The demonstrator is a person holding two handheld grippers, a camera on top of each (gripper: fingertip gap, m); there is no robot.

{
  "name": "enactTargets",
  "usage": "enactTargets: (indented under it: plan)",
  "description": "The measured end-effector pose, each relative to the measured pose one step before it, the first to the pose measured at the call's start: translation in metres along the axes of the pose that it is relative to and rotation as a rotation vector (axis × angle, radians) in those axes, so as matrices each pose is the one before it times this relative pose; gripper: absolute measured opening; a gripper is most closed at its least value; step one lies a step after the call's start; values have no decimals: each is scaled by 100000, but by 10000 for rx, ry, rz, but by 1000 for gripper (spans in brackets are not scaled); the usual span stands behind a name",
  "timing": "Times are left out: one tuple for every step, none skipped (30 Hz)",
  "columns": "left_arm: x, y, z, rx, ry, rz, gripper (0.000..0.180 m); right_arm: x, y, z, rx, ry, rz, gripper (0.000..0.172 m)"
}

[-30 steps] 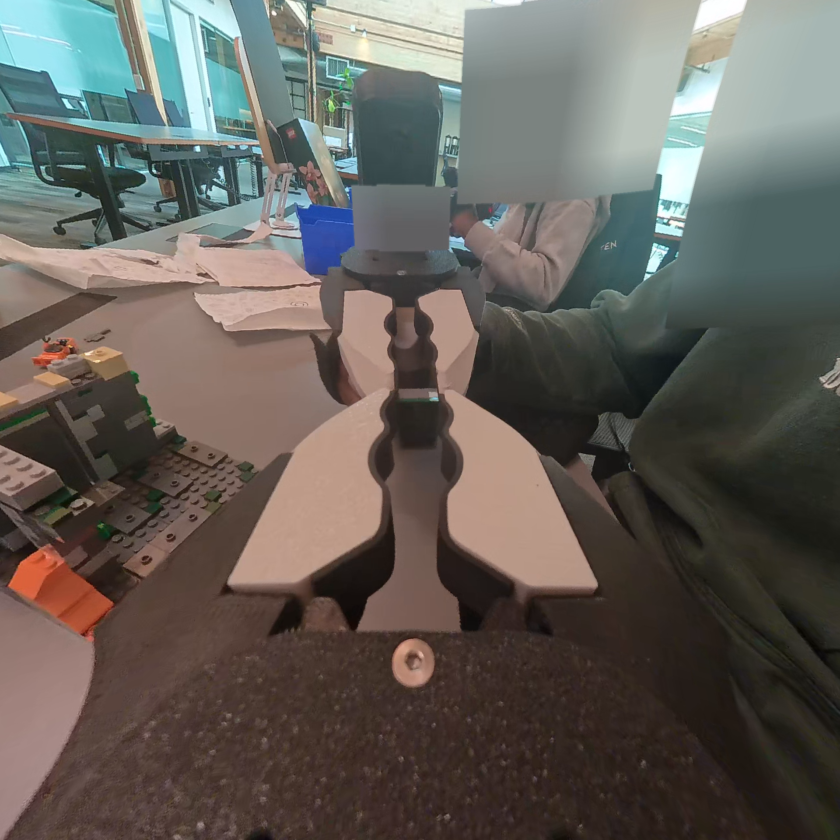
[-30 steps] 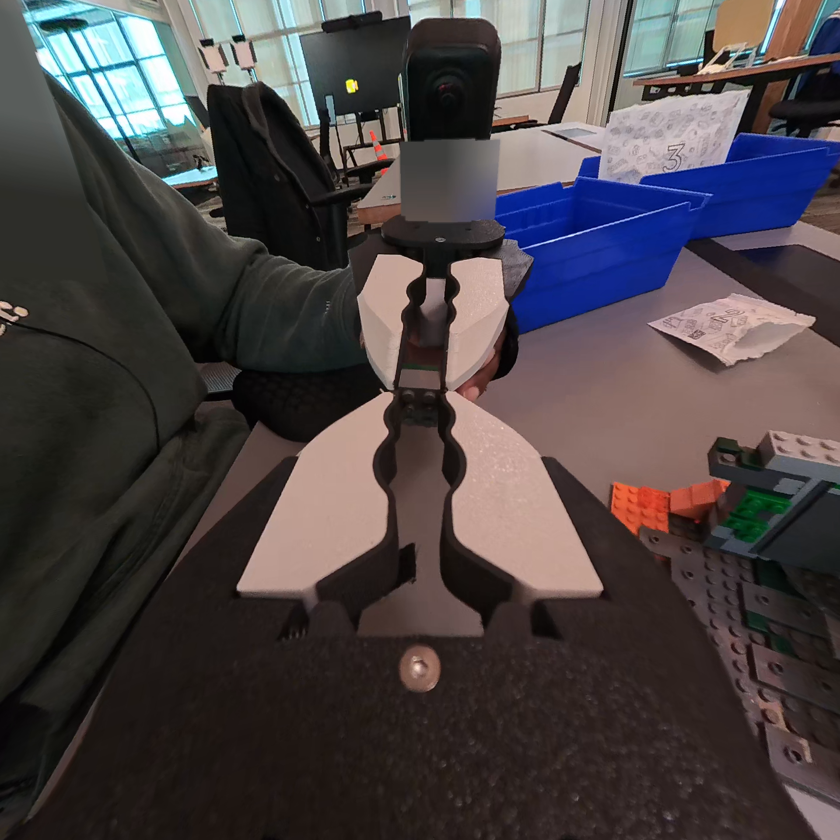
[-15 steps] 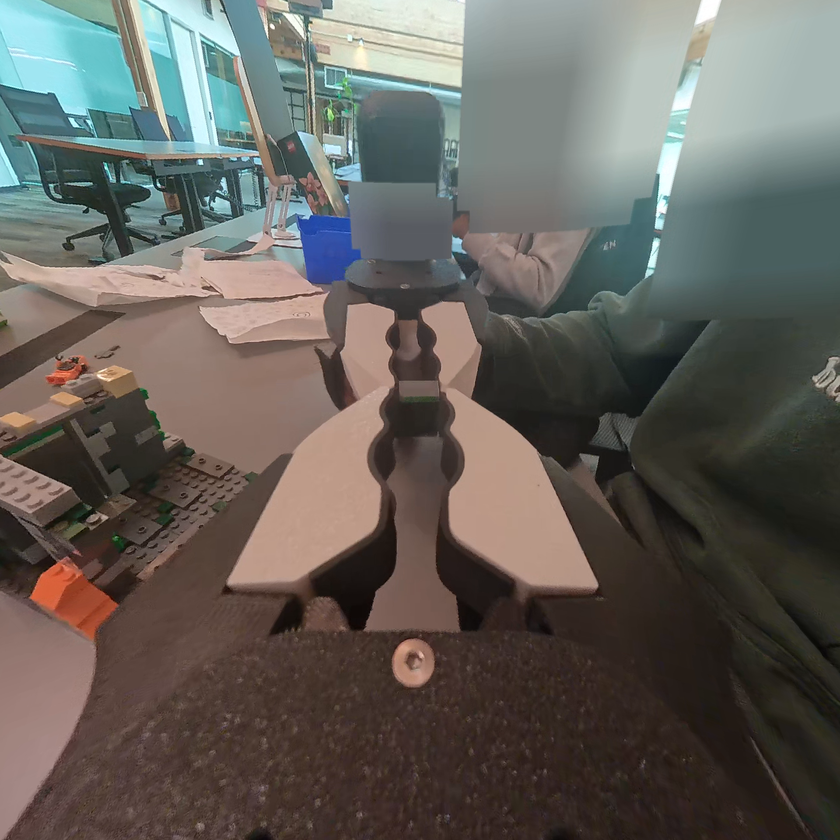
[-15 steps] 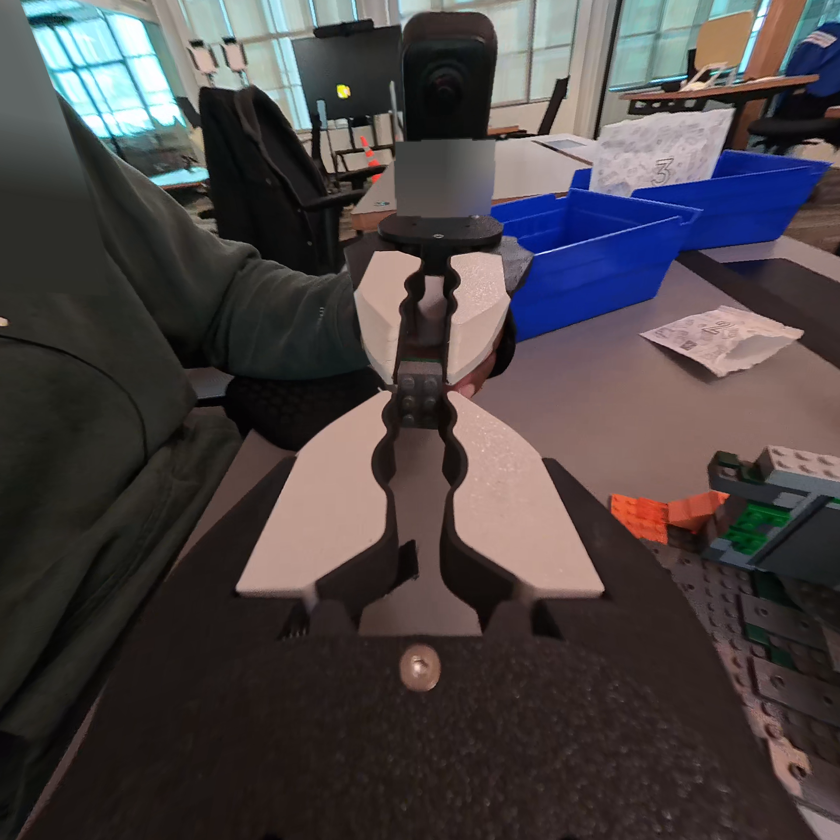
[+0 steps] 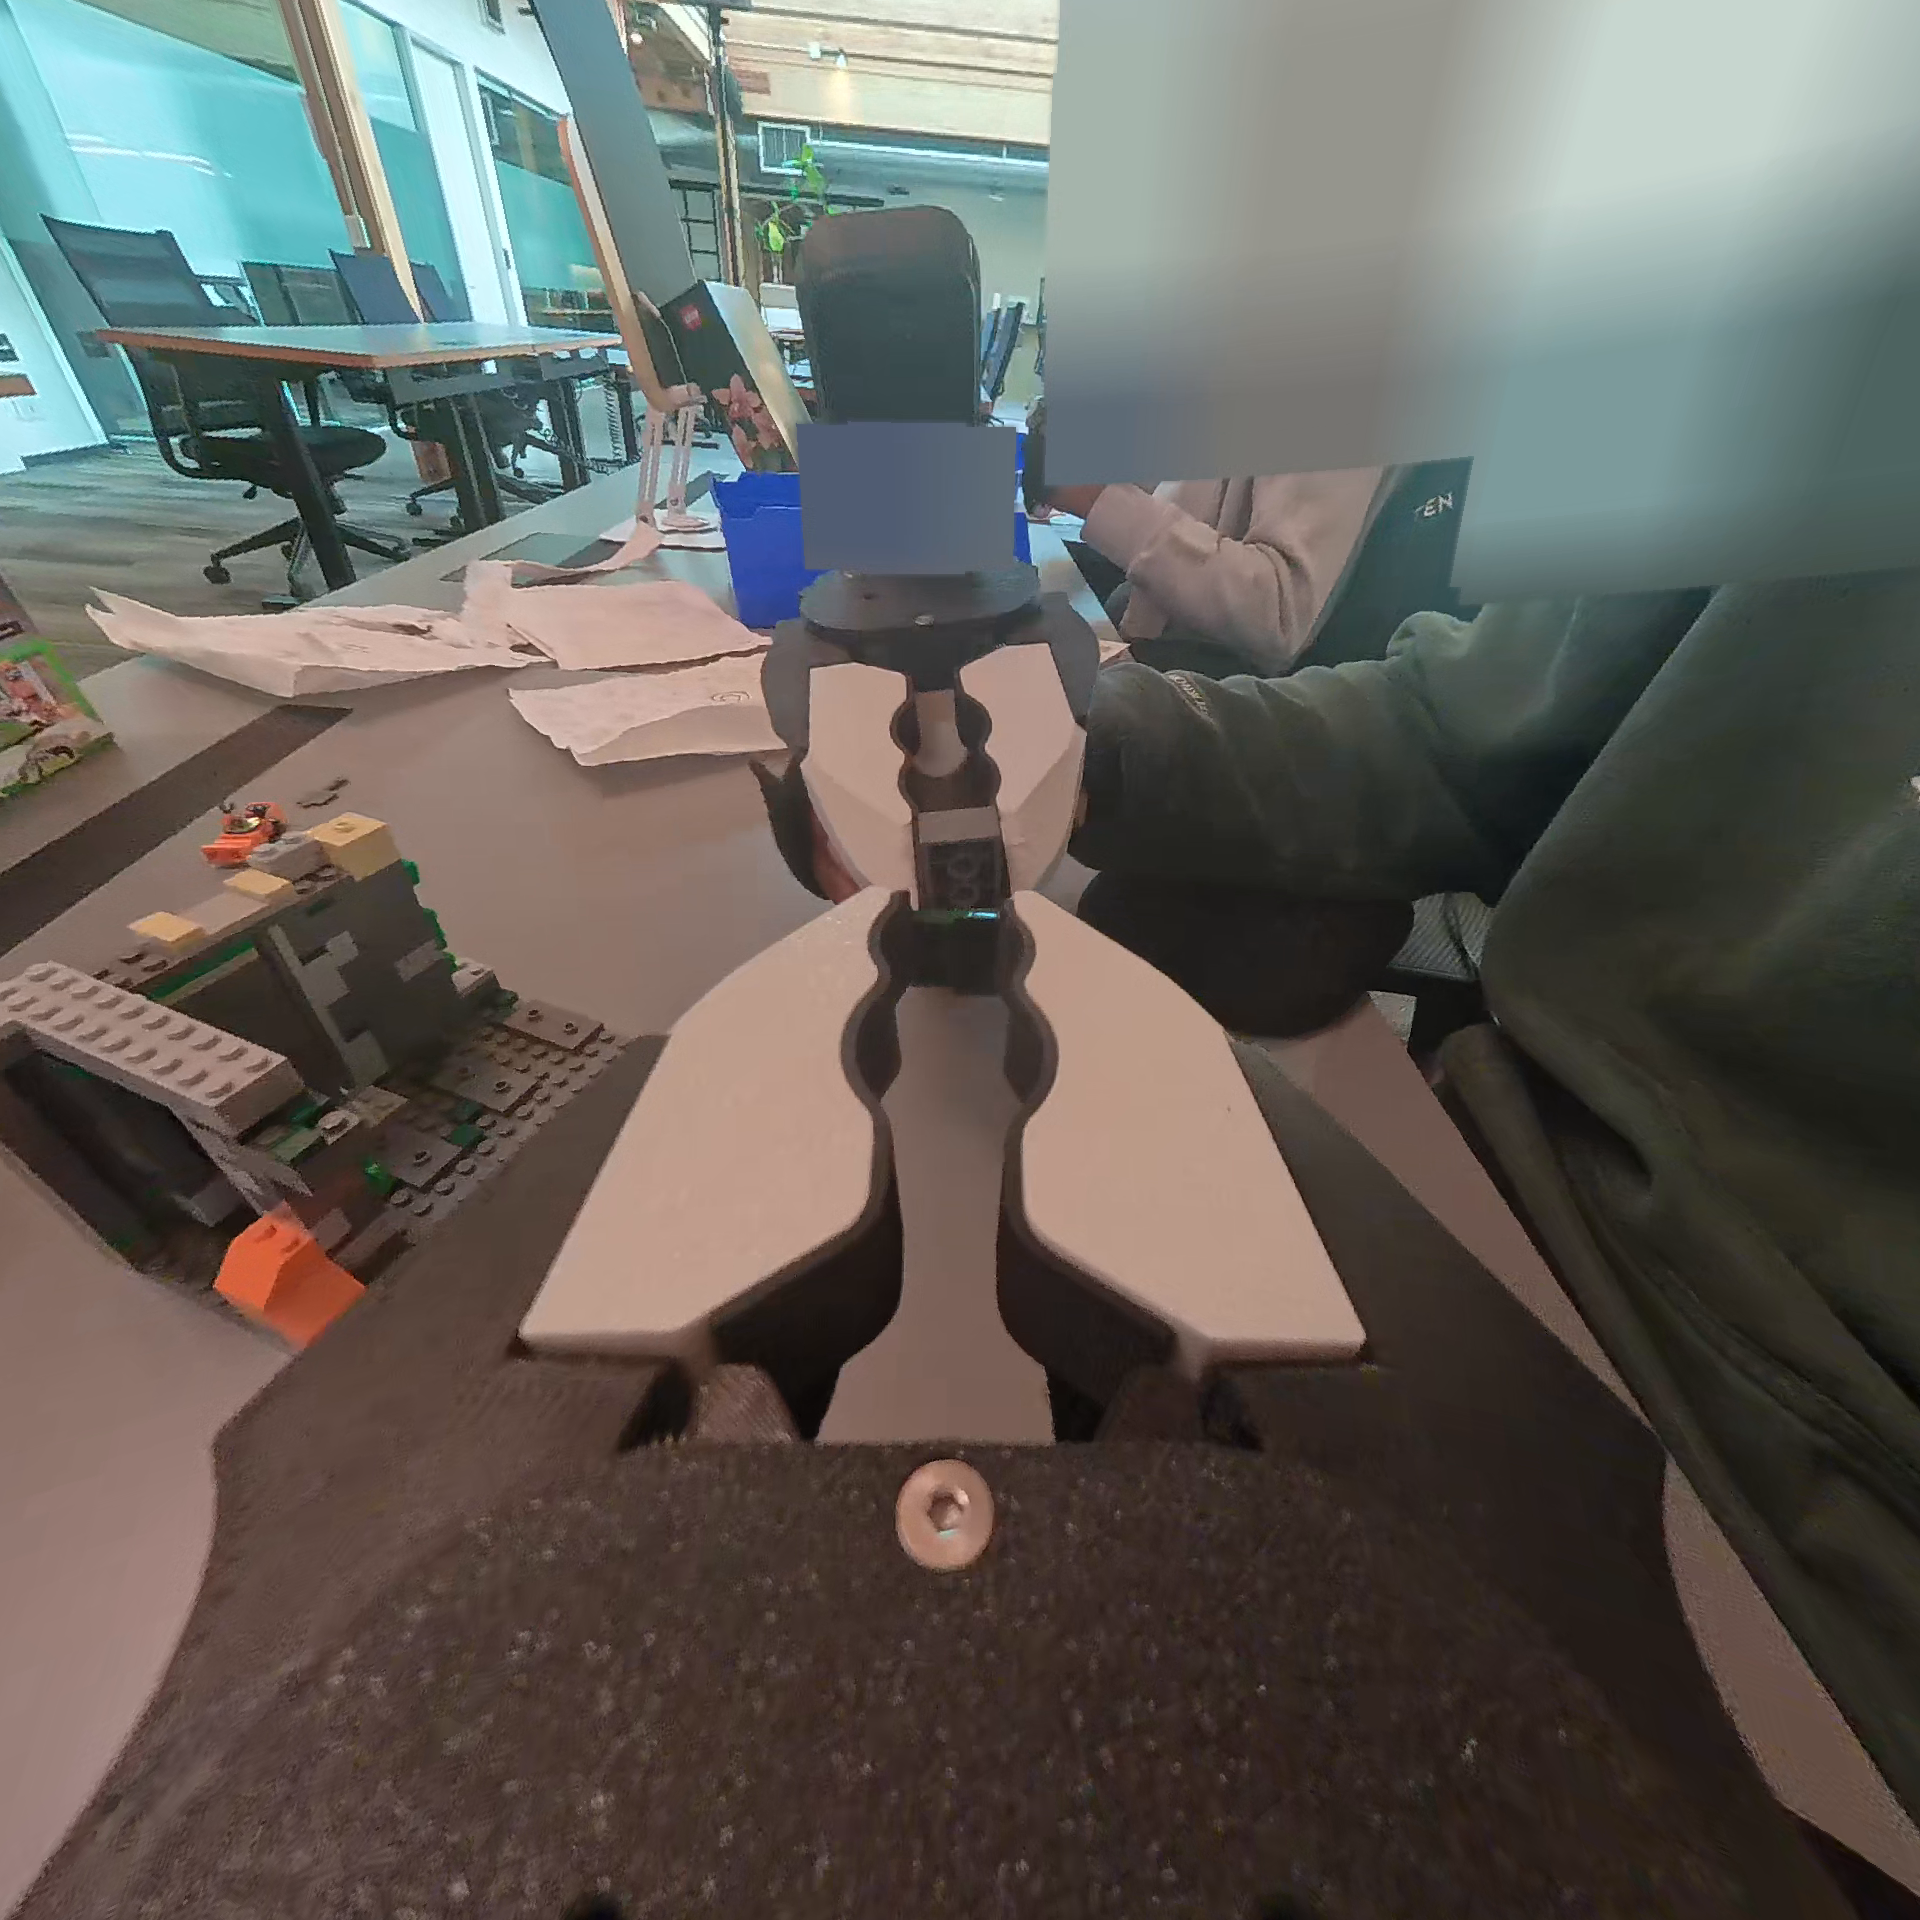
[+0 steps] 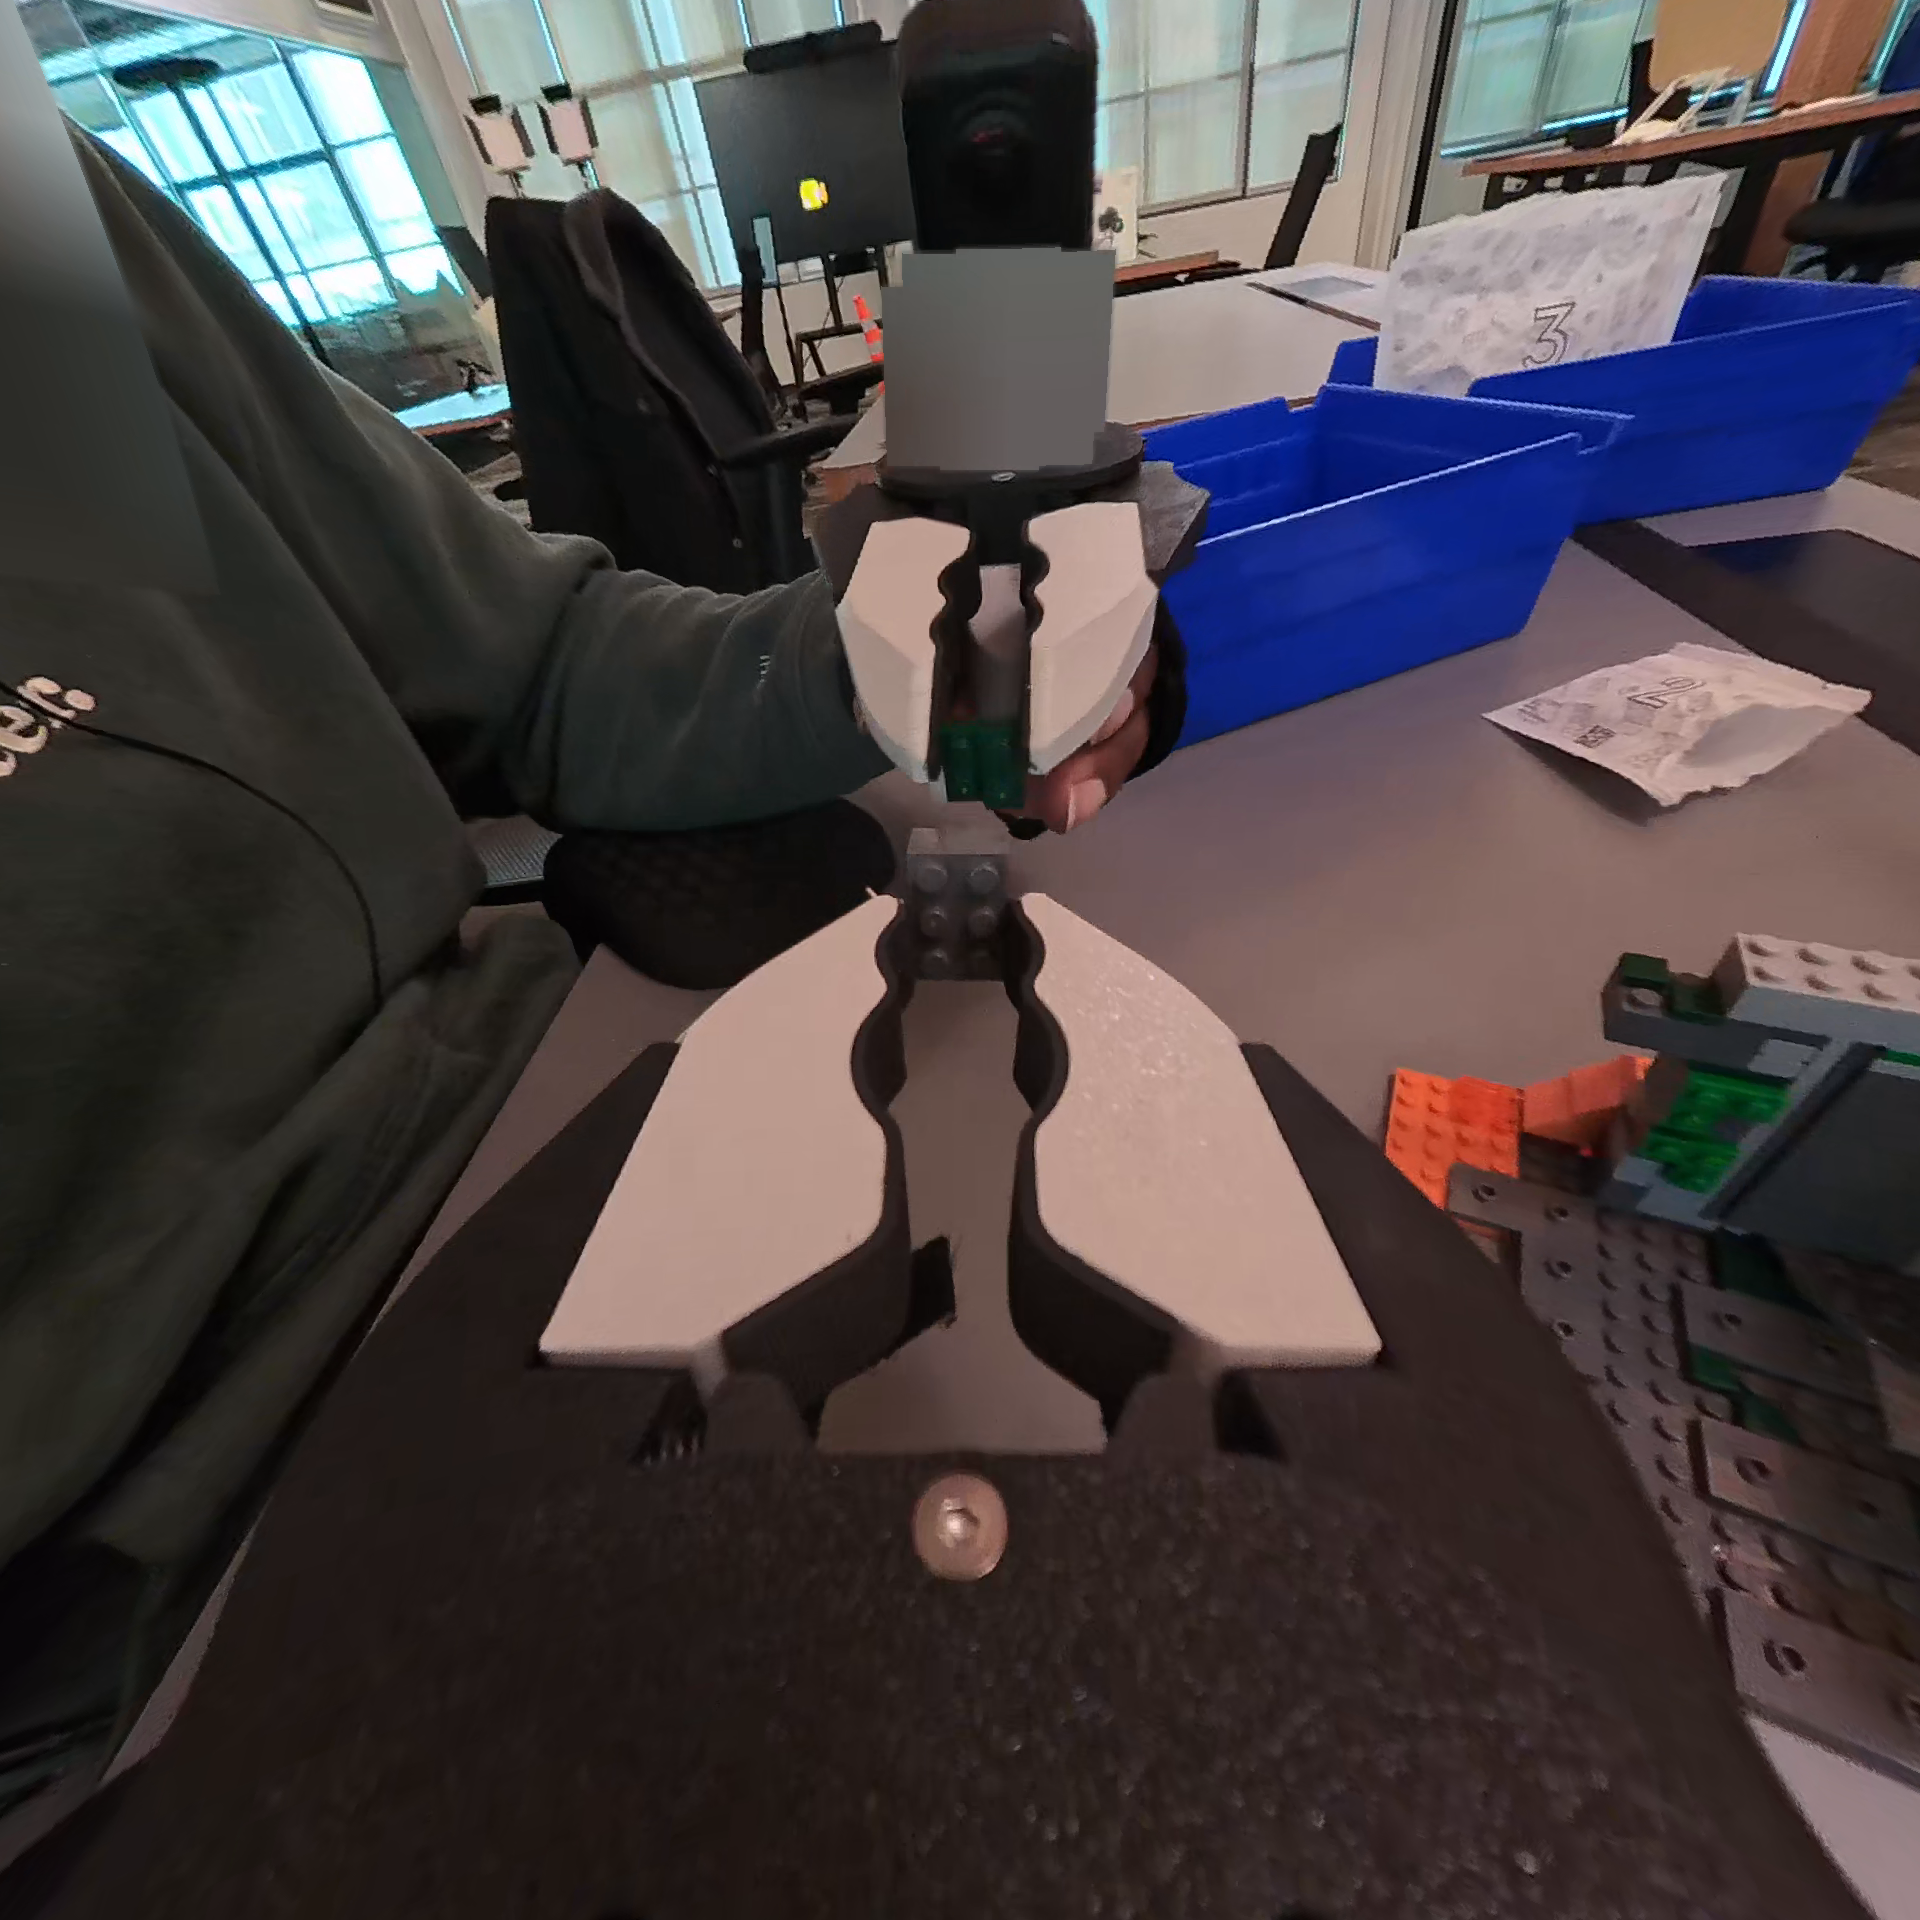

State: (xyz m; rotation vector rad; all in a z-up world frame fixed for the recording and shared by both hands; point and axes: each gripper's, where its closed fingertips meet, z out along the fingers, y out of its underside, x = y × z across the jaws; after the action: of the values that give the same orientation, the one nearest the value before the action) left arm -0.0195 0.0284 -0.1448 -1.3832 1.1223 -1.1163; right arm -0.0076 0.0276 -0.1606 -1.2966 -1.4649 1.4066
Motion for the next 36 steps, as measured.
enactTargets:
  plan:
    - [142,160,125,-80,37,97,16,70,-9,65,63,57,-34,16]
    - [144,149,152,-84,29,85,16,-87,75,71,12,-46,-43,16]
    - [67,91,146,-39,-23,90,16,-76,62,71,-4,-35,-24,16]
    - [100,110,134,-55,-4,79,16,-30,54,41,4,-16,-24,16]
    - [123,118,111,-53,22,49,16,25,99,31,-28,13,1,16]
    - [19,121,103,-57,-40,38,16,74,79,3,-12,34,13,16]
    - [-27,109,88,-47,-64,69,16,14,71,5,-12,-4,14,16]
    - [31,119,71,-54,-29,79,17,26,73,0,-20,13,13,16]
    - [71,88,54,-45,18,21,20,38,77,-14,-23,12,5,16]
    - [35,55,57,-35,17,-17,22,50,45,-10,-13,25,7,16]
    - [-2,57,24,-25,-11,5,23,56,42,-29,-9,23,3,16]
    - [16,29,4,-8,2,11,23,38,16,-42,-1,19,-3,16]
    - [-21,24,-23,-9,-11,-7,23,52,-1,-63,7,23,4,16]
    - [-21,26,-13,-21,-10,-3,23,32,-23,-55,16,17,7,16]
    - [-45,27,-18,-4,-27,-4,23,23,-4,-50,8,7,6,16]
    - [-65,2,-17,9,-30,-13,23,28,8,-38,5,14,3,16]
    - [7,13,-25,0,14,-18,22,30,-5,-26,7,20,-2,16]
    - [-44,11,-13,-8,-21,-7,21,23,9,-17,-7,13,0,16]
    - [-17,-5,-17,6,-12,12,20,31,39,-2,-17,15,4,16]
    - [-13,-1,-16,3,-3,-6,19,7,49,4,-26,3,6,16]
    - [34,29,1,-16,24,-16,18,30,60,14,-28,15,1,16]
    - [5,46,-9,-29,5,4,13,29,40,6,-20,12,4,16]
    - [69,55,-58,-30,43,58,0,42,35,6,-16,21,15,16]
    - [62,-71,-33,47,36,9,0,80,14,-12,-6,38,13,16]
    - [54,31,-26,-40,49,-42,0,57,-4,-43,6,25,8,16]
    - [17,24,-22,-35,30,-24,0,64,-3,-44,5,31,10,16]
    - [-45,18,-2,-6,-29,-3,0,78,-17,-43,8,39,3,16]
    - [-37,99,3,-50,-14,4,0,56,-15,-58,11,35,7,16]
    - [-11,133,18,-72,1,0,0,76,-24,-57,7,36,11,16]
    - [-65,147,42,-71,-37,12,0,89,-17,-60,12,52,6,16]
    - [-104,220,58,-128,-74,38,0,148,-22,-74,14,80,13,16]
    - [-168,379,121,-225,-124,79,0,212,-20,-89,18,102,32,16]
    - [-61,628,202,-369,-92,116,0,261,-14,-115,19,115,54,16]
    - [126,787,299,-480,7,122,0,333,-20,-138,22,151,72,16]
    - [238,769,377,-457,42,141,0,385,-10,-152,28,171,79,16]
    - [384,878,436,-552,114,189,10,375,-1,-150,26,156,87,16]
